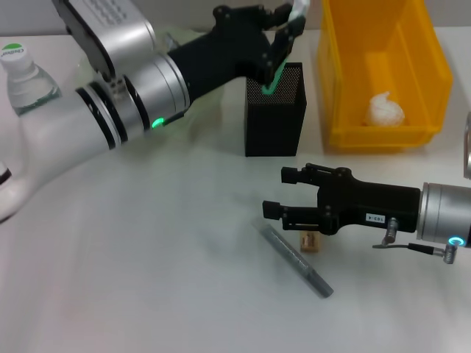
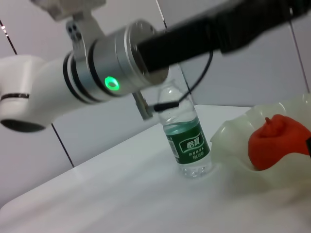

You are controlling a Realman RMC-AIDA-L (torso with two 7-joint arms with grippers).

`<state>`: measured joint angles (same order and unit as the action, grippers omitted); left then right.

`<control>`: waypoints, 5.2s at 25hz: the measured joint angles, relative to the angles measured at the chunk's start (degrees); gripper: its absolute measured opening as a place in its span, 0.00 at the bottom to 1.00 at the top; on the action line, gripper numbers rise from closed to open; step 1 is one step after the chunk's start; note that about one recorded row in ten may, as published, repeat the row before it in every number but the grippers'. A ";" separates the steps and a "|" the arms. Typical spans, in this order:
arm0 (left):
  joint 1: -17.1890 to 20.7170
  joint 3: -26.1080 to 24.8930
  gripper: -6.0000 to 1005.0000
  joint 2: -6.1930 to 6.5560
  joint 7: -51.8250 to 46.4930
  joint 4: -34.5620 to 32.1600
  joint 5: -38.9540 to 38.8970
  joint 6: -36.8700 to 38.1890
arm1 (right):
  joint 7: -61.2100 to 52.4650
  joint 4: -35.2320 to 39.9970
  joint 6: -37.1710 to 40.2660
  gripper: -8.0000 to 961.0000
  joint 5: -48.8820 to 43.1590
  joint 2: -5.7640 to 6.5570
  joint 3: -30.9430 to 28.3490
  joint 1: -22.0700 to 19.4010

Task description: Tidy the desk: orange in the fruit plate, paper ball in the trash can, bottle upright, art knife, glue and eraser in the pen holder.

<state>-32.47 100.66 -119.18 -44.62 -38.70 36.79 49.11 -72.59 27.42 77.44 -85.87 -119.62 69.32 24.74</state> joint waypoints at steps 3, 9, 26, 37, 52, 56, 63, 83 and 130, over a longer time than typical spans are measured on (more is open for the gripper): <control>-0.17 2.19 0.19 0.00 3.98 1.50 -3.09 -0.32 | 0.00 0.00 -0.01 0.88 0.00 0.00 0.10 0.32; -0.28 3.52 0.19 0.00 6.77 2.71 -4.89 -0.66 | -0.01 0.00 -0.01 0.88 0.00 0.00 0.25 0.53; 4.75 3.46 0.69 0.90 2.50 -3.51 -4.32 9.23 | -0.02 -0.18 0.67 0.88 0.00 0.00 0.07 -0.18; 12.27 -15.85 0.72 3.74 -21.37 -11.24 18.95 40.32 | -0.02 0.08 1.44 0.88 0.01 0.03 -0.17 0.01; 19.74 -42.03 0.76 3.36 -23.39 -7.59 50.47 54.67 | -0.42 3.01 4.81 0.88 0.01 0.37 -0.17 -0.48; 18.36 -43.28 0.77 3.67 -22.24 -2.49 52.33 54.63 | -0.66 4.76 7.03 0.88 0.01 0.44 -0.84 -0.63; 18.31 -43.48 0.79 3.39 -20.95 -2.15 52.21 54.64 | -11.98 17.66 8.59 0.88 -2.83 0.84 -2.00 -2.49; 17.74 -45.39 0.78 2.58 -20.77 -0.93 52.37 53.83 | -66.40 73.00 26.01 0.88 -49.05 0.60 -1.07 8.00; 16.65 -44.87 0.78 1.98 -20.77 -0.76 52.42 50.43 | -60.12 40.62 9.75 0.88 -58.20 0.00 29.57 19.00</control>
<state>-15.82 55.79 -117.20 -65.39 -39.46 89.21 99.54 -132.72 68.04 87.18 -144.07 -119.62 98.89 43.74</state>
